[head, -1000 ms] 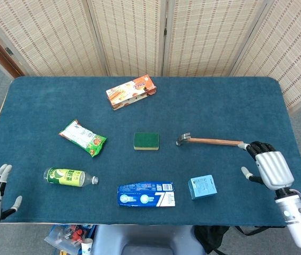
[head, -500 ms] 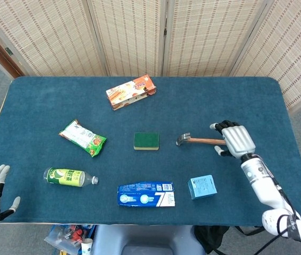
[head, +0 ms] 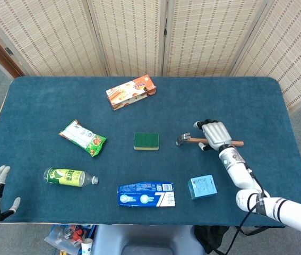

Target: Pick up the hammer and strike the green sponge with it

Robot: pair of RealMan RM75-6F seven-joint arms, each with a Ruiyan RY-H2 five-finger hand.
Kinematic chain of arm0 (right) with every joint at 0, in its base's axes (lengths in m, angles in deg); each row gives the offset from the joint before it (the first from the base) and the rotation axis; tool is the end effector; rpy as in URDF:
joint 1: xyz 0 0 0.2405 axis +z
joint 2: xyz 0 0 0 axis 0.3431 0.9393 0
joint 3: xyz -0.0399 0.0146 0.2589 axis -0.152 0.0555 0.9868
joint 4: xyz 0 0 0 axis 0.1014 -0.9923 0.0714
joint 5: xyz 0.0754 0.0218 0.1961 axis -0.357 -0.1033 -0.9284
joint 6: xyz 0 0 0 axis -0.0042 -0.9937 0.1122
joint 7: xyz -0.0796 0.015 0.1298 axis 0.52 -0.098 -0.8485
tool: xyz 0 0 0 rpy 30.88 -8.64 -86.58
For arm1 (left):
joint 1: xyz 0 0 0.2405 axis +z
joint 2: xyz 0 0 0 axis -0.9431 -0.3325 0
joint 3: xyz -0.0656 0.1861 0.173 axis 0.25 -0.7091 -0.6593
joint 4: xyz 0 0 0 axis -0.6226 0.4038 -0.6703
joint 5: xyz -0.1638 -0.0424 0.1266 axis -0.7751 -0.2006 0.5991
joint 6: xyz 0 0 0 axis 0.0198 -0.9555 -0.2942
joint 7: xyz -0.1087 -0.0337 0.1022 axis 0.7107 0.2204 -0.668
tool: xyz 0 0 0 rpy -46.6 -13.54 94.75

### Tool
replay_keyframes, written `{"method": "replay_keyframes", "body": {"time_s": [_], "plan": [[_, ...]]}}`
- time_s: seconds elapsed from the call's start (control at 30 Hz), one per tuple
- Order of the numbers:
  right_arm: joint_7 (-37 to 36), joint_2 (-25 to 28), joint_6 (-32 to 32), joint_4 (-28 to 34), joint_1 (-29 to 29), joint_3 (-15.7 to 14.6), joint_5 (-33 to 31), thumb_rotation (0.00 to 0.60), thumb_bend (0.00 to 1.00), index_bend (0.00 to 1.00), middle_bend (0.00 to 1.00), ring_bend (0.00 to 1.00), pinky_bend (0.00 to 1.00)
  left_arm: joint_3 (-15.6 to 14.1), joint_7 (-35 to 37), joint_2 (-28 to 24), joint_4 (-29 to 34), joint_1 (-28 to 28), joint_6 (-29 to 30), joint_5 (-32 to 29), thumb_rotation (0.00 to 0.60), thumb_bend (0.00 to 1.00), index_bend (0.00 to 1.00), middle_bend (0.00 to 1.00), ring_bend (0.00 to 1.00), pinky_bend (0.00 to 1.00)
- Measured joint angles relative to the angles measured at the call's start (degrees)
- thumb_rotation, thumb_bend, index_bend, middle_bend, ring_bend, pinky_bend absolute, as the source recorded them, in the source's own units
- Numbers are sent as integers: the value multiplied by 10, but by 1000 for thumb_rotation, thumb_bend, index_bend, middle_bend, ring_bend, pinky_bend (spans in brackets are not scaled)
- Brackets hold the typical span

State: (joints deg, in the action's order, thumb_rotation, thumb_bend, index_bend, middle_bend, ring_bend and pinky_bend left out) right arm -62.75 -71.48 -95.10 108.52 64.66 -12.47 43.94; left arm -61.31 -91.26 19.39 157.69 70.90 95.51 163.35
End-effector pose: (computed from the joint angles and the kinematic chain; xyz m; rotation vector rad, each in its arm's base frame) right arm -0.2008 -0.4087 0.0301 1.7739 -1.0084 0.6743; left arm -0.3196 0.1570 0.1453 -1.2868 -0.9148 -0.8569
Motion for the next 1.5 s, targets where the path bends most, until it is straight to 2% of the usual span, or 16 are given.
{"method": "replay_keyframes", "body": {"time_s": [0.33,0.63,1.07,1.5], "plan": [[-15,-63,39,-91,34,-19,-19,600,334,237,320,165,234,0,5,1,-7,6,0,-8,600,305,0,0,0,0],[-40,-96,58,-141,48,-30,-10,600,388,270,380,165,234,0,5,3,-10,8,-1,-11,600,305,0,0,0,0],[-52,-106,67,-158,55,-40,-8,600,467,318,404,165,234,1,11,6,-17,10,-2,-13,600,305,0,0,0,0],[-50,-109,71,-171,57,-48,-20,600,480,334,412,165,234,2,14,9,-23,11,-4,-15,600,305,0,0,0,0]]}}
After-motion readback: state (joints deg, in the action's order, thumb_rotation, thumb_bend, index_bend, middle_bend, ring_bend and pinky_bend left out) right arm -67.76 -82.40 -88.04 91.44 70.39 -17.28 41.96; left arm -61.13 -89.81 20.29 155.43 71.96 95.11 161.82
